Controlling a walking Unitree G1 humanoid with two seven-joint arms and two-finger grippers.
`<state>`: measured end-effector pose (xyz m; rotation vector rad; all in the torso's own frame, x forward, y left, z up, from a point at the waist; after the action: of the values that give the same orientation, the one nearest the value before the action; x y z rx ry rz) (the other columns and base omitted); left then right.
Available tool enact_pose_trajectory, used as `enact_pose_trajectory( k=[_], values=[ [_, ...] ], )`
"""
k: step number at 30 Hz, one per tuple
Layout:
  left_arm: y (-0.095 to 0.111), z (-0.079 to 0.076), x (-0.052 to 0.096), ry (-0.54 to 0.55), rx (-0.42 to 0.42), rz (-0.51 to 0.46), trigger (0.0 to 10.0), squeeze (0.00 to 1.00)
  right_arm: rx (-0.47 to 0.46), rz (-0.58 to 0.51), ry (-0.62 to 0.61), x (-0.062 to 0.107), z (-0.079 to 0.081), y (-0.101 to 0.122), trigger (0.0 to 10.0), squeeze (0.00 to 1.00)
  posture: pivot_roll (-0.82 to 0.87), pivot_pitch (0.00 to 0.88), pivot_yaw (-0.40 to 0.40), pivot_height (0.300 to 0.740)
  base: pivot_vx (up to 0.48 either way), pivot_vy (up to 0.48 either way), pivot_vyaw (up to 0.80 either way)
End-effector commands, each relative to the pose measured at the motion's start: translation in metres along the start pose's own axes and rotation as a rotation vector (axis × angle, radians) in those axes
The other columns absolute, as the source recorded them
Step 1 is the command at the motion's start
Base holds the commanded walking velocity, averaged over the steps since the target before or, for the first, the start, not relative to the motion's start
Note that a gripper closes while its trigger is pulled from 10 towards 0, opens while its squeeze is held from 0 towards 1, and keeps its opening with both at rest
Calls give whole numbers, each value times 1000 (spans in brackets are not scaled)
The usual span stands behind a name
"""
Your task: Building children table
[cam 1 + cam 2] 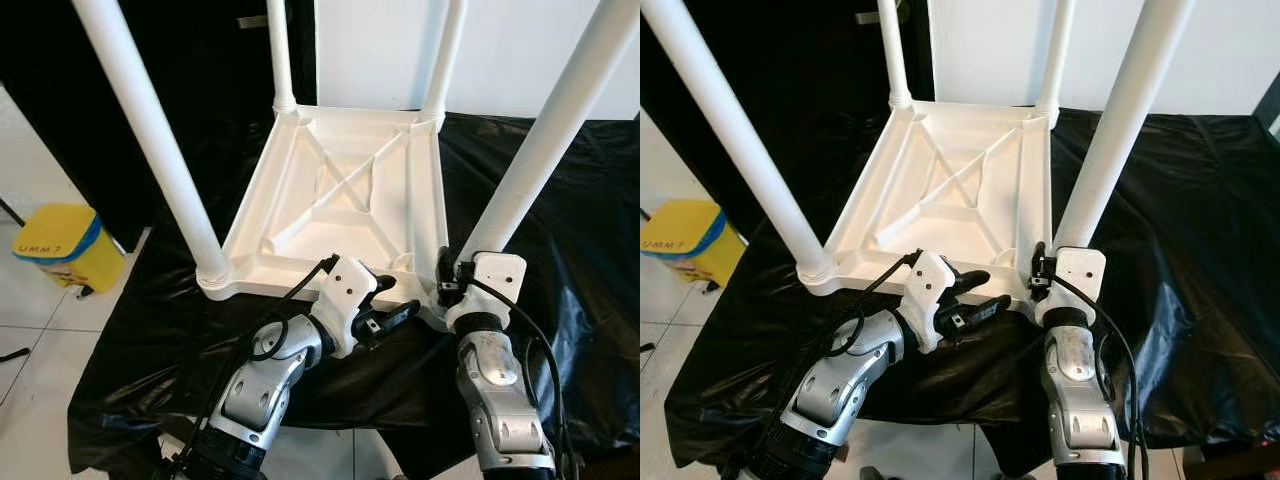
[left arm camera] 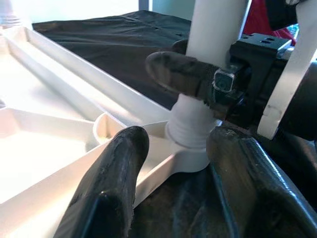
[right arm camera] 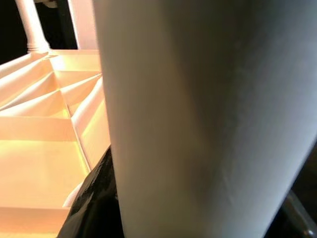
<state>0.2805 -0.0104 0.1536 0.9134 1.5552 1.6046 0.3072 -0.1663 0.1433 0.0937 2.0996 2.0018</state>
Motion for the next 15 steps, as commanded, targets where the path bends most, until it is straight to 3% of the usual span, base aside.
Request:
enact_pose_trajectory(
  k=[1,15],
  values=[
    [-4,3,1,58,6,16,10000,0,38,135,-76,4,-19,-31,10000,0,-154,78,16,740,0,0,0],
    [-4,4,1,68,6,14,10000,0,43,105,-71,2,-15,-25,10000,0,-149,84,10,740,0,0,0]
  ],
)
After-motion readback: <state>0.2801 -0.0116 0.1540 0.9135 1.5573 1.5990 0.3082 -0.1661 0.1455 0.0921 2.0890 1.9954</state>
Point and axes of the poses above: a point about 5 cm out from each wrist's last joint towards the gripper, its own x axis pointing back from the gripper into the wrist, its own y axis along the axis of the wrist's last joint, z = x × y, the point moved 4 cm from there along -x, pointing out of the wrist towards the gripper, and after that the axes turned 3 degrees about x, right-handed, at the moved point
